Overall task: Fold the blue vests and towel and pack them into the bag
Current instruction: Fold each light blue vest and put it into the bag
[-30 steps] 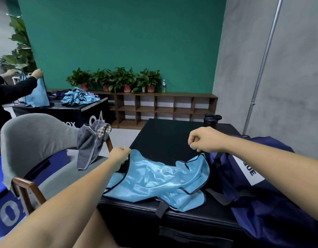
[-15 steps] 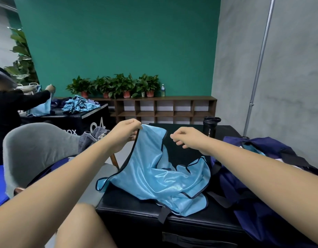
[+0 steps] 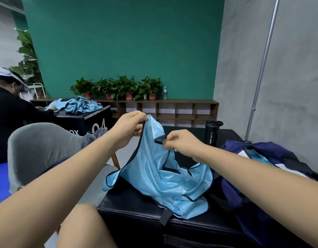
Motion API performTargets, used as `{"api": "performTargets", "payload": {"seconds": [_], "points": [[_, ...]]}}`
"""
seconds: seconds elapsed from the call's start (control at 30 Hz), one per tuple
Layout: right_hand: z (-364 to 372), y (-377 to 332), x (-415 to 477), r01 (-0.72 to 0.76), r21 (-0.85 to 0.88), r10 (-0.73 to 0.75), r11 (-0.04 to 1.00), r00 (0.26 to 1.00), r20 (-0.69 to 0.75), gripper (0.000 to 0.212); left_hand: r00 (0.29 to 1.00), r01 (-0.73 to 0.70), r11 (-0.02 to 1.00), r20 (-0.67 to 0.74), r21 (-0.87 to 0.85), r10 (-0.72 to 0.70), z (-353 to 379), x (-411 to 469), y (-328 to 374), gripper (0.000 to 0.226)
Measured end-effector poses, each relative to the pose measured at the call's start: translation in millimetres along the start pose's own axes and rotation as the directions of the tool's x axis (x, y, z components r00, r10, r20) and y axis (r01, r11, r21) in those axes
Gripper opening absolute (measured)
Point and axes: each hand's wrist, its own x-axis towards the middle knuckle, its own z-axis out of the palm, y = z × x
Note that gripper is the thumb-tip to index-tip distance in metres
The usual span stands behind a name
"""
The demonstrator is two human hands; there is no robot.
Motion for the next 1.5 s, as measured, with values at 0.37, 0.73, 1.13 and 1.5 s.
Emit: {"api": "performTargets", "payload": {"seconds": [0.37, 0.73, 1.13, 1.5], "points": [[-9, -35, 5, -0.065, 0.565, 0.101, 0.823, 0.994, -0.033, 0.042, 0.996, 0.031, 0.996, 0.085, -0.078, -0.025, 11, -7, -2, 0.018], [-58, -25, 18, -0.073, 0.49, 0.136, 0.869, 0.986, -0.094, 0.015, 0.992, 0.114, 0.99, 0.047, 0.085, -0.118, -24, -45, -48, 0.013], [-89, 3, -8, -0.313, 0.344, 0.251, 0.885, 0.944, 0.213, 0.01, 0.861, 0.508, 0.699, -0.331, 0.504, -0.387, -118, -86, -193, 0.013], [-96, 25, -18, -0.485, 0.245, 0.39, 0.84, 0.852, 0.35, 0.02, 0.877, 0.47, 0.733, -0.162, 0.492, -0.453, -111, -91, -180, 0.033]]}}
